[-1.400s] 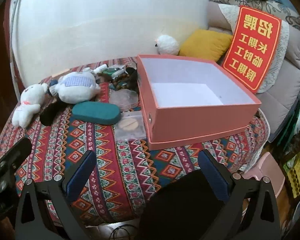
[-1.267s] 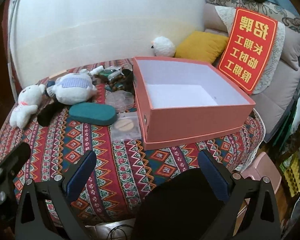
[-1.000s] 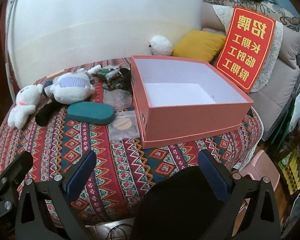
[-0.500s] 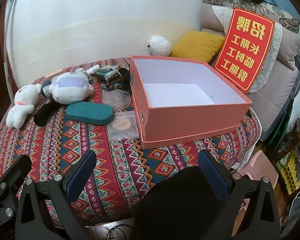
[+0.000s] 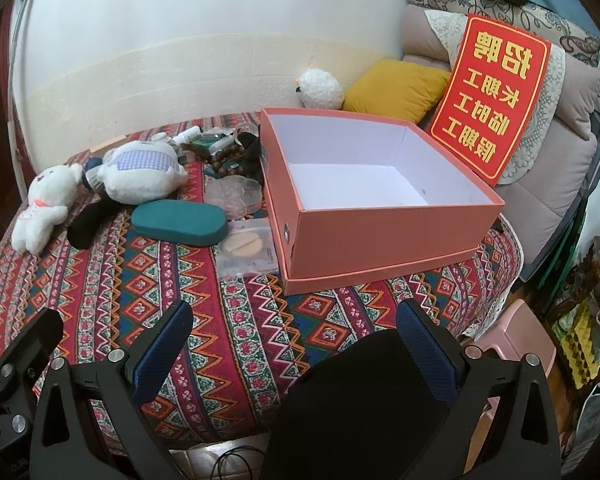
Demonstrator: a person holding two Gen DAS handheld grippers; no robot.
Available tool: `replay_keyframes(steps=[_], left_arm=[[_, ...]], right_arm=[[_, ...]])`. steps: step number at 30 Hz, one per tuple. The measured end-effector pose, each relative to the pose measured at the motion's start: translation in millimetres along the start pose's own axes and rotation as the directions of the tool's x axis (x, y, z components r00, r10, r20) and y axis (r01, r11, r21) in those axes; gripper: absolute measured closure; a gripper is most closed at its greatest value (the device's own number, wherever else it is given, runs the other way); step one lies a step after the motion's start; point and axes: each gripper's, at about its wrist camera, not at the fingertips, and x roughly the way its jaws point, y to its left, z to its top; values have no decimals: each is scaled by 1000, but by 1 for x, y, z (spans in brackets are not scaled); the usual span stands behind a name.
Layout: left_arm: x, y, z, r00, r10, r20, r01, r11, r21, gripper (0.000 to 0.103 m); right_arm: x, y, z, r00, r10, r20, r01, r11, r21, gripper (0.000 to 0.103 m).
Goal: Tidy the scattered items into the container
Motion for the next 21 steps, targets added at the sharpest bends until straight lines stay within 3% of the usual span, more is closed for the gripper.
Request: replay_keyframes(steps=[21], left_arm=[[3, 2, -1, 1000, -5, -9, 5, 1000, 14, 0]], right_arm=[[6, 0, 0, 1000, 4, -17, -4, 1000, 2, 0]])
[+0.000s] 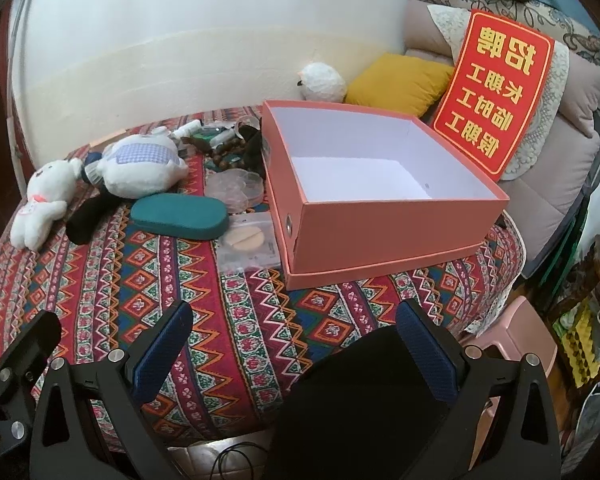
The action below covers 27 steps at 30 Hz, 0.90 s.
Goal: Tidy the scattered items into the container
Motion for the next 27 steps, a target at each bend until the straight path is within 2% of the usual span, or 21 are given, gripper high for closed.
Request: replay_keyframes(steps=[12, 17, 23, 27], left_arm=[[0, -2, -3, 1000, 8, 6, -8, 1000, 1, 0], [10, 12, 1, 1000, 9, -11, -9, 1000, -25, 0], [34, 50, 7, 999, 35, -41, -38, 995, -92, 0], [53, 75, 18, 993, 110, -39, -113, 990, -81, 0]], right_arm=[[3, -2, 3, 1000, 5, -1, -5, 1000, -1, 0], [14, 9, 7, 999, 49, -6, -50, 998, -50, 0], [45, 49, 19, 988, 143, -50, -150, 965, -216, 0], [69, 85, 32, 986, 159, -41, -163, 924, -346, 0]])
